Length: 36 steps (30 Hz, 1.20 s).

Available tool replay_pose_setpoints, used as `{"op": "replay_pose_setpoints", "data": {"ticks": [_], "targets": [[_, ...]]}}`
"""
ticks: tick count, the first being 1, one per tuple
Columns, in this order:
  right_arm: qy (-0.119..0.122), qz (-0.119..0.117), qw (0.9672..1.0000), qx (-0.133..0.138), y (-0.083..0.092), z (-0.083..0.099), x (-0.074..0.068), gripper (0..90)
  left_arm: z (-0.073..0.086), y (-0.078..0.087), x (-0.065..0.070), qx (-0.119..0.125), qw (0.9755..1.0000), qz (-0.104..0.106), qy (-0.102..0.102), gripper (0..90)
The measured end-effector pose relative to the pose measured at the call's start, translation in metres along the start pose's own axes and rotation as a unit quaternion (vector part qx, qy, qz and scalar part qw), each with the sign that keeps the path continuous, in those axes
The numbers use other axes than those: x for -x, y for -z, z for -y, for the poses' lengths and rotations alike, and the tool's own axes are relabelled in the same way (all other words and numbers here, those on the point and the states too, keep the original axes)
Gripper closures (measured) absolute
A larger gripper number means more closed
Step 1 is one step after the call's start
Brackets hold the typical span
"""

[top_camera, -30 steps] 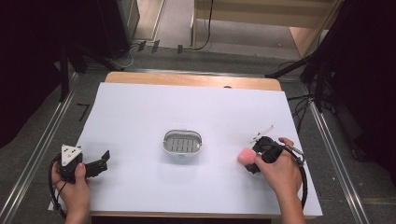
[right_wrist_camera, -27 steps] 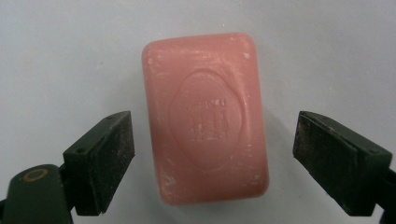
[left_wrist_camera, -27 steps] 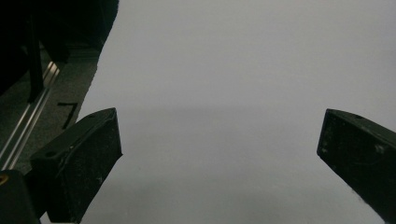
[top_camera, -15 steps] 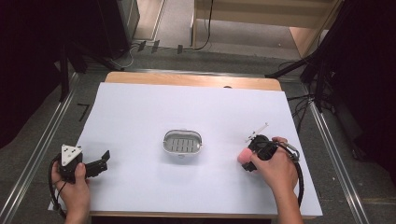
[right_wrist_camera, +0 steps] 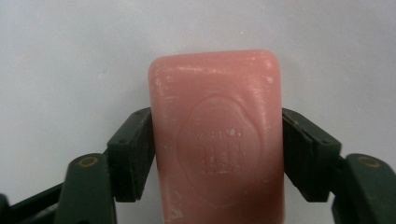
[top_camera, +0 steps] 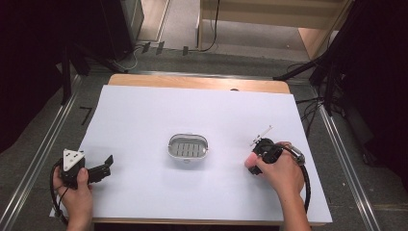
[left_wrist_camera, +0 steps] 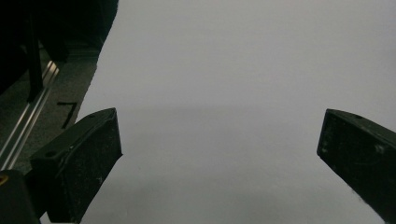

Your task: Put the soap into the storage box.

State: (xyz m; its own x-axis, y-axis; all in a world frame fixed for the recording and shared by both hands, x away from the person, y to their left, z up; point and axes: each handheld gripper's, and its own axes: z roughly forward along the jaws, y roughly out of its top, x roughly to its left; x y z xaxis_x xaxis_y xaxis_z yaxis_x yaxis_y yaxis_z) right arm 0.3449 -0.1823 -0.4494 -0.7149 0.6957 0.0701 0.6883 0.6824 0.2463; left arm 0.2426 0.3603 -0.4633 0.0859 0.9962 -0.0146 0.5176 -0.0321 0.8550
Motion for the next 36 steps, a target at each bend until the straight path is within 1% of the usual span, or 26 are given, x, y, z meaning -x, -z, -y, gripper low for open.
{"op": "replay_pose_setpoints", "data": {"ticks": [2,8,12,17,19,21,27,31,36], "targets": [[0.002,0.003,1.0000,-0.001,0.000,0.000,0.000,36.9,0.000,0.000,0.000,0.000,1.0000,0.000,0.000,0.1],[0.018,0.000,0.9998,-0.007,0.002,-0.001,0.001,38.1,0.000,0.000,0.000,-0.001,1.0000,0.001,0.000,0.1],[0.021,0.001,0.9998,0.004,0.006,-0.001,0.001,38.3,0.000,0.000,0.000,-0.001,1.0000,0.000,-0.001,0.1],[0.023,-0.001,0.9997,0.008,0.009,-0.001,-0.001,38.3,0.000,0.000,-0.001,-0.001,1.0000,0.002,0.001,0.1],[0.029,-0.003,0.9995,0.015,0.012,-0.002,-0.002,38.4,0.000,0.000,-0.001,-0.001,1.0000,0.003,0.002,0.1],[0.031,-0.002,0.9994,0.016,0.013,-0.003,-0.003,38.4,0.000,0.000,-0.001,-0.002,1.0000,0.003,0.003,0.1],[0.045,-0.001,0.9988,0.021,0.017,-0.011,-0.007,38.5,0.000,0.000,-0.001,-0.002,1.0000,0.005,0.003,0.1],[0.054,-0.006,0.9980,0.032,0.020,-0.017,-0.009,38.5,0.000,0.000,-0.001,-0.001,1.0000,0.006,0.005,0.1],[0.078,-0.007,0.9962,0.039,0.024,-0.027,-0.015,38.5,0.000,0.000,-0.001,-0.002,1.0000,0.005,0.004,0.1]]}}
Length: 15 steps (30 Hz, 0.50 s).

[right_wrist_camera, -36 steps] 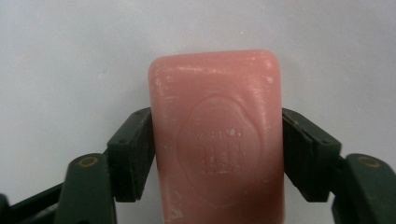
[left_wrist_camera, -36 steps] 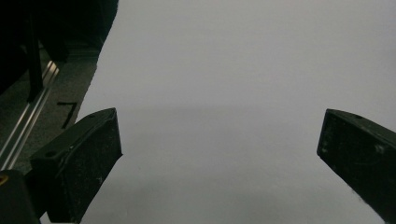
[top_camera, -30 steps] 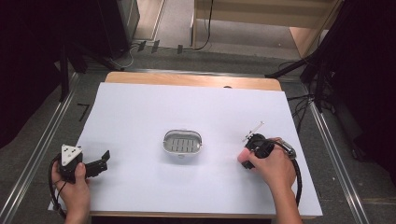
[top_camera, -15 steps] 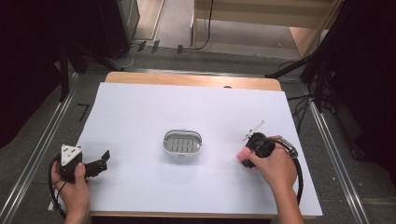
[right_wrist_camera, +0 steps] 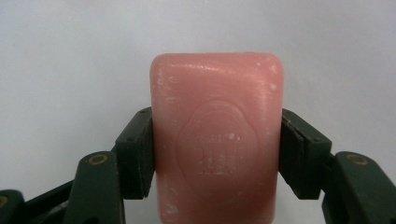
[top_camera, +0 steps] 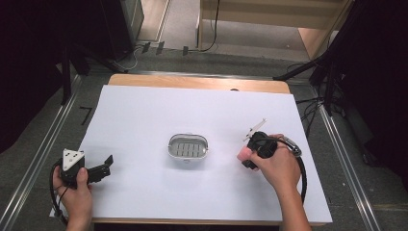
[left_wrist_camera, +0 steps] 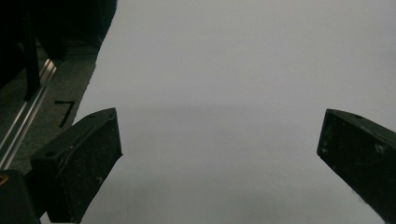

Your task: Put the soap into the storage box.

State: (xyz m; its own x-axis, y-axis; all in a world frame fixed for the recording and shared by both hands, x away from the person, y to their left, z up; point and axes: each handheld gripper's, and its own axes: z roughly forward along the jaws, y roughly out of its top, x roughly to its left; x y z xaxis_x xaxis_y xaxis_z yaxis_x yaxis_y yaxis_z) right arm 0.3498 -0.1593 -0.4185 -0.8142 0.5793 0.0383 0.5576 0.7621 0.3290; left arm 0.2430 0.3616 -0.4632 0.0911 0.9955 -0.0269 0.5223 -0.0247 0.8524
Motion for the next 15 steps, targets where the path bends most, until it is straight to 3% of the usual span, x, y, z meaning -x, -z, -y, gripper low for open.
{"op": "replay_pose_setpoints", "data": {"ticks": [6,15], "targets": [[0.033,-0.005,0.9994,-0.001,0.003,-0.012,-0.005,38.5,0.000,0.000,0.000,0.000,1.0000,-0.001,-0.002,0.1],[0.056,-0.006,0.9984,0.007,0.005,-0.022,-0.008,38.5,0.000,0.000,0.000,0.000,1.0000,0.000,-0.003,0.1]]}}
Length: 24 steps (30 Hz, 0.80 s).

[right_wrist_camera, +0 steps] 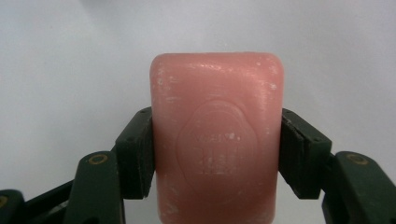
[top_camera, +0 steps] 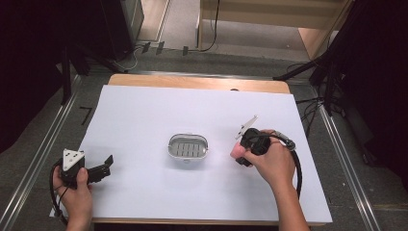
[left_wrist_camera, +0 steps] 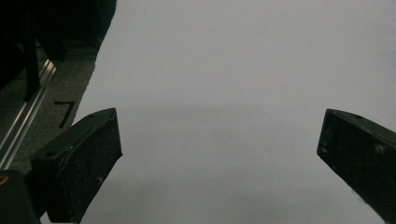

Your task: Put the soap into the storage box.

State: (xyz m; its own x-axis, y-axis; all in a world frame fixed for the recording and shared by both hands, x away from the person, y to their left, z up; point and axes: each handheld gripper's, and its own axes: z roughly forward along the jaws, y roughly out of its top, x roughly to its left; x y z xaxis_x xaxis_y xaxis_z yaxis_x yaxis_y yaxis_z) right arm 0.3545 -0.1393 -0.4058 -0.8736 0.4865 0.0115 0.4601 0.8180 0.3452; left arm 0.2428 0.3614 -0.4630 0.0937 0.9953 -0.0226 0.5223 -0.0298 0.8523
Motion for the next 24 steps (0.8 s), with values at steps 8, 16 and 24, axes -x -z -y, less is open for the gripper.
{"op": "replay_pose_setpoints", "data": {"ticks": [8,16,24], "targets": [[0.022,-0.004,0.9997,-0.006,-0.002,-0.011,-0.005,38.5,0.000,0.000,0.000,0.001,1.0000,0.000,-0.001,0.1],[0.050,-0.017,0.9986,0.005,-0.001,-0.023,-0.010,38.5,0.000,0.000,0.000,0.000,1.0000,0.000,-0.001,0.1],[0.069,-0.019,0.9973,0.015,0.003,-0.033,-0.012,38.5,0.000,0.000,0.000,0.000,1.0000,0.000,-0.001,0.1]]}}
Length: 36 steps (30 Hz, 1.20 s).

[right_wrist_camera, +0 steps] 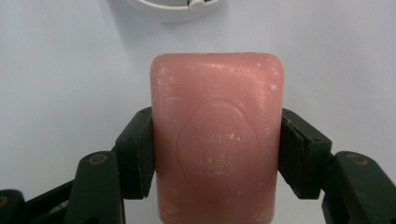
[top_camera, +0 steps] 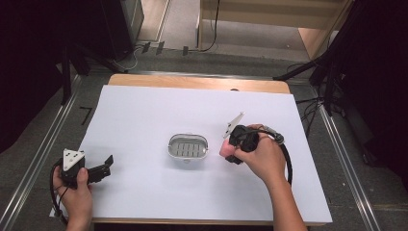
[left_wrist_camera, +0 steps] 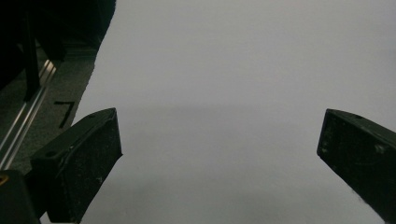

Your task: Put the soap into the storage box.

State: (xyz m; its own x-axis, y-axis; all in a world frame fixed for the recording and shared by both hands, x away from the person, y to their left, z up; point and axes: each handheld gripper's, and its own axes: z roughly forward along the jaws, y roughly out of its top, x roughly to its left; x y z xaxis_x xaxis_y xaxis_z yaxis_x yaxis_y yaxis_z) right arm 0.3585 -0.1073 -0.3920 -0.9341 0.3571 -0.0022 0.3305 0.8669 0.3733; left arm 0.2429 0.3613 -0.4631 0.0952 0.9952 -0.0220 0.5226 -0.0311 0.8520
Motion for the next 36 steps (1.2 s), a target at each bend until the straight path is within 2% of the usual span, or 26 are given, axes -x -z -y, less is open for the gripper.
{"op": "replay_pose_setpoints", "data": {"ticks": [7,21,36], "targets": [[0.018,-0.003,0.9998,0.003,-0.001,-0.008,-0.004,38.5,0.000,0.000,0.000,0.001,1.0000,-0.001,-0.001,0.1],[0.027,-0.011,0.9995,0.013,0.005,-0.028,-0.007,38.6,0.000,0.000,0.001,0.002,1.0000,-0.002,-0.002,0.1],[0.055,-0.018,0.9982,0.016,0.000,-0.061,-0.015,38.6,0.000,0.000,0.000,0.001,1.0000,-0.001,-0.002,0.1]]}}
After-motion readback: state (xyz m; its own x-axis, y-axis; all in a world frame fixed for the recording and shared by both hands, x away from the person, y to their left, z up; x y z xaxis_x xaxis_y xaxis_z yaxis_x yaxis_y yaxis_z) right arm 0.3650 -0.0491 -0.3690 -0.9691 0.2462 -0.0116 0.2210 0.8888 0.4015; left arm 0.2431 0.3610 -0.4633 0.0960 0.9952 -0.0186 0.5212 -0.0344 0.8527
